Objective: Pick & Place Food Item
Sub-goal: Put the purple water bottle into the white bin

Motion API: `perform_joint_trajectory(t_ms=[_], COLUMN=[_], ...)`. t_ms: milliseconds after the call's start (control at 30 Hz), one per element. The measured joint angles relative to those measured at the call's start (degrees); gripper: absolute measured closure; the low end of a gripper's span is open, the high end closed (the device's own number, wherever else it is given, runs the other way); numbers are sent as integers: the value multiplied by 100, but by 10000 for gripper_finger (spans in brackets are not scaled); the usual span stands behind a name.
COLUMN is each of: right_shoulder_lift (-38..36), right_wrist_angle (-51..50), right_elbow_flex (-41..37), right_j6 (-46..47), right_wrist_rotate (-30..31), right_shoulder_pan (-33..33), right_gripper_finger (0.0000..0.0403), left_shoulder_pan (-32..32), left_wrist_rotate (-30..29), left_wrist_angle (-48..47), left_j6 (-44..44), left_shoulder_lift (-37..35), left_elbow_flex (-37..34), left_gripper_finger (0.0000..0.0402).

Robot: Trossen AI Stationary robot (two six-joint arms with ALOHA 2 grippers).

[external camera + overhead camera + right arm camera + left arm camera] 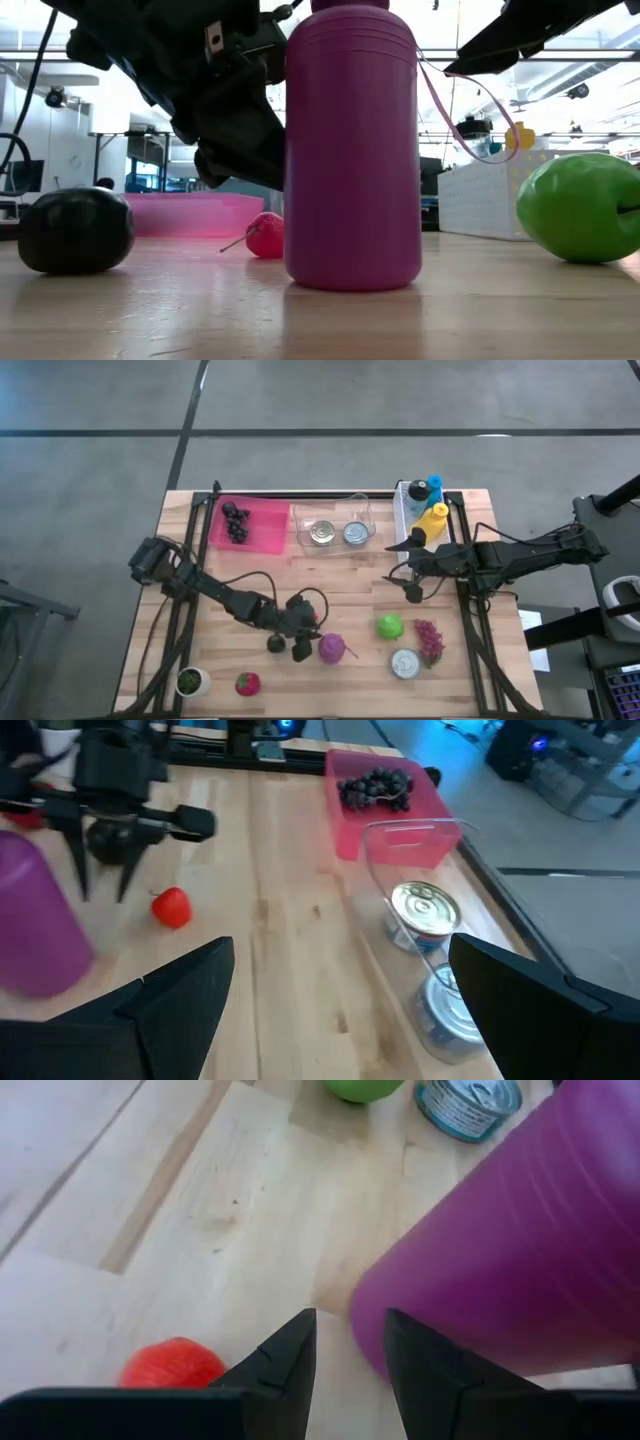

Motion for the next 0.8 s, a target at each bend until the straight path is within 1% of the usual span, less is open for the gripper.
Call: perform_joint_trajectory(t_ms=[133, 233, 300, 367, 433, 500, 567, 667, 800], right_shoulder_lift=[200, 518, 753, 904, 1019, 1055, 1085, 1076, 1060], right_wrist_angle=[165, 534, 806, 996, 992, 969, 951, 998, 1031], right_elbow_flex=[-5, -5, -5, -5, 39, 95, 156, 177, 166], right_j6=[-24, -91, -227, -283, -257, -160, -133, -150, -75], right_wrist_rotate=[-376, -742, -951, -1034, -1040, -1042, -1042, -1044, -1048], right_shoulder_pan=[4, 7, 13, 13, 11, 11, 13, 13, 43], right_gripper_finger=[37, 37, 37, 37, 37, 37, 37, 37, 37], left_shoulder_pan=[23, 24, 2, -51, -202, -454, -724, -1038, -1110], left_wrist_rotate=[18, 26, 48, 112, 127, 177, 388, 568, 586], left_wrist_angle=[-71, -290, -681, -1156, -1668, -1828, -1714, -1087, -335], left_j6=[498, 805, 959, 971, 820, 735, 972, 1135, 1276], left_shoulder_lift=[-104, -373, -643, -947, -1243, -1385, -1381, -1206, -773], left_elbow_flex=[0, 2, 2, 2, -9, -9, -11, -11, -4], left_gripper_finger=[279, 279, 279, 279, 279, 280, 280, 280, 280])
